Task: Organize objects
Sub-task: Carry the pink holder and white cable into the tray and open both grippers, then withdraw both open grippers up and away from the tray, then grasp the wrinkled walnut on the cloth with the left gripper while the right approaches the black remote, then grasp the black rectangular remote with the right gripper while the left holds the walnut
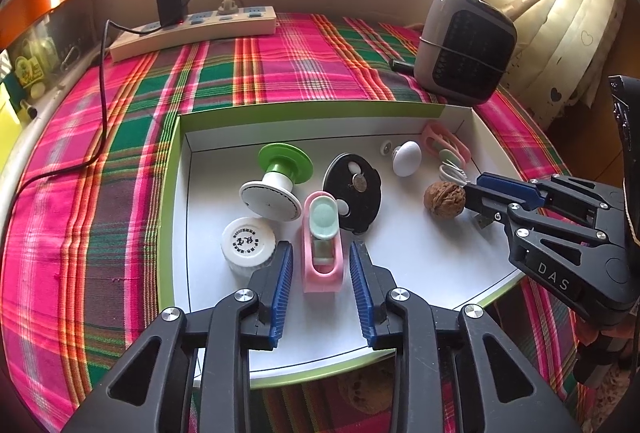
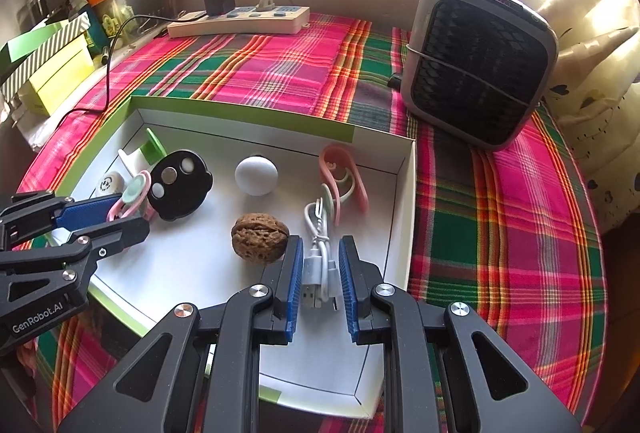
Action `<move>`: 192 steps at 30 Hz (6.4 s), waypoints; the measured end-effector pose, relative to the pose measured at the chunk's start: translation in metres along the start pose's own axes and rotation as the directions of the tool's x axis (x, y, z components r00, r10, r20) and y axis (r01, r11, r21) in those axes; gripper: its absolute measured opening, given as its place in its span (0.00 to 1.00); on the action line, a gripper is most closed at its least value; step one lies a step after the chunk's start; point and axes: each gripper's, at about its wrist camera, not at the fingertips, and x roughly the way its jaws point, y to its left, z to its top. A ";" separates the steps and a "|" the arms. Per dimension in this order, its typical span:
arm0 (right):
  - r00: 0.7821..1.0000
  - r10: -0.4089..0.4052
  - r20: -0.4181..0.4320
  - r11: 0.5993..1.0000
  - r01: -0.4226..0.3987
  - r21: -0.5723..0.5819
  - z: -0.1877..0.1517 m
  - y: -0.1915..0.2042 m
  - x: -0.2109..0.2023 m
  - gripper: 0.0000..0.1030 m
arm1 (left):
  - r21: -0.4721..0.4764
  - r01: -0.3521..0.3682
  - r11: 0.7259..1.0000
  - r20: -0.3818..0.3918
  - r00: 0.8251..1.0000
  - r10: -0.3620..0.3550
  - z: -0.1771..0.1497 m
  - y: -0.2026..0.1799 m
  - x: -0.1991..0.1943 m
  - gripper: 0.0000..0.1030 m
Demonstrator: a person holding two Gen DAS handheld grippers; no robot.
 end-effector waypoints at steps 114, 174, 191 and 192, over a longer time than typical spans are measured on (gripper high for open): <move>0.965 0.258 0.045 0.966 -0.256 -0.035 -0.077 0.072 -0.055 0.38 | -0.186 0.075 0.980 0.093 0.994 -0.058 -0.086 0.040 -0.060 0.26; 0.972 0.230 0.045 0.946 -0.212 -0.246 -0.063 0.114 -0.030 0.38 | -0.156 0.009 0.988 0.078 0.997 0.003 -0.083 0.045 -0.055 0.27; 0.970 0.239 0.047 0.945 -0.221 -0.243 -0.065 0.116 -0.031 0.27 | -0.155 0.007 0.988 0.079 0.997 0.005 -0.083 0.045 -0.054 0.27; 0.970 0.239 0.047 0.945 -0.221 -0.243 -0.065 0.116 -0.031 0.27 | -0.155 0.007 0.988 0.079 0.997 0.006 -0.083 0.045 -0.054 0.27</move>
